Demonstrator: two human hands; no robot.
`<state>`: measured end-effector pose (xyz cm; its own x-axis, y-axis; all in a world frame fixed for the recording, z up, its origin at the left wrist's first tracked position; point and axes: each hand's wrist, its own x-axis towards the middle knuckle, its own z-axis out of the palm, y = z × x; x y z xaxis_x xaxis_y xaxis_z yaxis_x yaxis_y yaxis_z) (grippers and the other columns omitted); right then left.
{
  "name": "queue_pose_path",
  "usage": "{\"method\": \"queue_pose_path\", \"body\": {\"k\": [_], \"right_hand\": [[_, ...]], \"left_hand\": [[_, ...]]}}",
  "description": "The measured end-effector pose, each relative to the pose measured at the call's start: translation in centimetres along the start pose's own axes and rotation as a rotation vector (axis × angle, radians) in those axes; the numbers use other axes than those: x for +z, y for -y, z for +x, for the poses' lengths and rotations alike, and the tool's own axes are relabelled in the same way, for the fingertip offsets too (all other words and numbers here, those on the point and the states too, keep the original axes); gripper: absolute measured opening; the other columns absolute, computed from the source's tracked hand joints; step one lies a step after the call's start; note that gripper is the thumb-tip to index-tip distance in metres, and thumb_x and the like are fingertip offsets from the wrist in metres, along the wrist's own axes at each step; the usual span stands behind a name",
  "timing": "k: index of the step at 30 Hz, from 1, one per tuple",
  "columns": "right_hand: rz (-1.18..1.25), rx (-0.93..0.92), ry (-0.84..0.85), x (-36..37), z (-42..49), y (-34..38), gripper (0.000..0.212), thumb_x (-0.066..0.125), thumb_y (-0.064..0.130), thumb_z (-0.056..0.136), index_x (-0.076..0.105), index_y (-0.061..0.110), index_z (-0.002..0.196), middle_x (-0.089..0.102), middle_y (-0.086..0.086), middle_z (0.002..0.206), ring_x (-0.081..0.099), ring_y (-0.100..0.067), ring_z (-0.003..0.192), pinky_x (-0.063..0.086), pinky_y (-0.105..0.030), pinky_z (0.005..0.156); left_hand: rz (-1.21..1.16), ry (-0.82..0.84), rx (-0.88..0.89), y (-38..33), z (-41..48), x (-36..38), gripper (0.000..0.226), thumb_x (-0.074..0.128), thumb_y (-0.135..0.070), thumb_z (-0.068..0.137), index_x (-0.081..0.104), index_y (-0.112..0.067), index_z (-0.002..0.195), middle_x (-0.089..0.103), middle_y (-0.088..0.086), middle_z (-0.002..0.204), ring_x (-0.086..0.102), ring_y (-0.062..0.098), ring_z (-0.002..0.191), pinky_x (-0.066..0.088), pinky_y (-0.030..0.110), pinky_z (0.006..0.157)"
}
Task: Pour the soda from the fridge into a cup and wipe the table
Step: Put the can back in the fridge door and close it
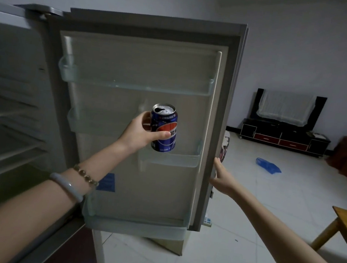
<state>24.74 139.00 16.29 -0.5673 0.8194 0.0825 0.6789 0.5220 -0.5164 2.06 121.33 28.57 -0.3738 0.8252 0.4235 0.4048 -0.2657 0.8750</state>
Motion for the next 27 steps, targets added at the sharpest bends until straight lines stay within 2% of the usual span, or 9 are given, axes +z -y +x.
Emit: {"method": "queue_pose_path", "body": {"k": [2,6,9,16,21,24,27], "right_hand": [[0.016,-0.006,0.010,-0.6,0.1,0.7,0.087,0.058,0.009,0.081,0.004,0.011,0.149,0.006,-0.009,0.157,0.011,-0.023,0.144,0.020,-0.042,0.116],[0.063,-0.018,0.024,-0.8,1.7,-0.1,0.090,0.059,0.009,0.080,0.003,0.016,0.150,0.010,-0.007,0.157,0.018,-0.026,0.142,0.025,-0.045,0.114],[0.088,-0.034,0.022,-0.8,2.7,-0.9,0.091,0.060,0.009,0.080,0.002,0.021,0.149,0.012,-0.006,0.157,0.020,-0.027,0.142,0.026,-0.046,0.114],[0.110,-0.076,0.021,-0.5,4.3,-1.7,0.087,0.058,0.005,0.083,0.002,0.013,0.150,0.009,-0.007,0.157,0.014,-0.021,0.143,0.017,-0.030,0.114],[0.107,-0.101,0.009,-0.2,5.0,-2.1,0.087,0.058,0.005,0.084,0.002,0.013,0.150,0.009,-0.006,0.157,0.015,-0.020,0.143,0.017,-0.028,0.113],[0.134,-0.110,0.013,-0.1,5.0,-2.3,0.088,0.058,0.003,0.085,0.001,0.015,0.150,0.006,-0.004,0.158,0.013,-0.020,0.143,0.017,-0.028,0.112],[0.139,-0.118,0.010,0.0,5.0,-2.4,0.088,0.058,0.004,0.085,0.000,0.015,0.150,0.005,-0.005,0.158,0.012,-0.020,0.144,0.016,-0.030,0.114]], "left_hand": [[0.012,-0.025,-0.011,0.4,1.2,0.3,0.064,0.085,-0.030,0.047,0.057,-0.021,0.104,0.067,-0.004,0.106,0.065,0.014,0.100,0.050,0.036,0.095],[0.071,-0.049,-0.055,1.9,2.9,1.0,0.084,0.086,-0.047,0.036,0.060,-0.016,0.110,0.069,-0.001,0.108,0.065,0.016,0.101,0.049,0.044,0.095],[0.117,-0.071,-0.084,3.1,3.9,1.8,0.086,0.084,-0.052,0.036,0.061,-0.017,0.110,0.069,-0.002,0.107,0.066,0.015,0.099,0.050,0.042,0.095],[0.211,-0.092,-0.155,5.1,5.9,2.9,0.087,0.083,-0.055,0.039,0.059,-0.018,0.113,0.067,-0.003,0.111,0.063,0.015,0.101,0.049,0.039,0.095],[0.264,-0.142,-0.199,6.3,7.0,3.1,0.067,0.088,-0.034,0.059,0.056,-0.015,0.115,0.064,-0.001,0.112,0.061,0.017,0.104,0.047,0.036,0.096],[0.304,-0.141,-0.196,6.5,7.3,3.3,0.061,0.088,-0.034,0.060,0.055,-0.020,0.109,0.063,-0.003,0.110,0.061,0.018,0.104,0.047,0.037,0.096],[0.345,-0.149,-0.210,6.6,7.4,3.5,0.063,0.087,-0.036,0.060,0.054,-0.020,0.112,0.063,-0.001,0.116,0.060,0.019,0.105,0.046,0.037,0.096]]}}
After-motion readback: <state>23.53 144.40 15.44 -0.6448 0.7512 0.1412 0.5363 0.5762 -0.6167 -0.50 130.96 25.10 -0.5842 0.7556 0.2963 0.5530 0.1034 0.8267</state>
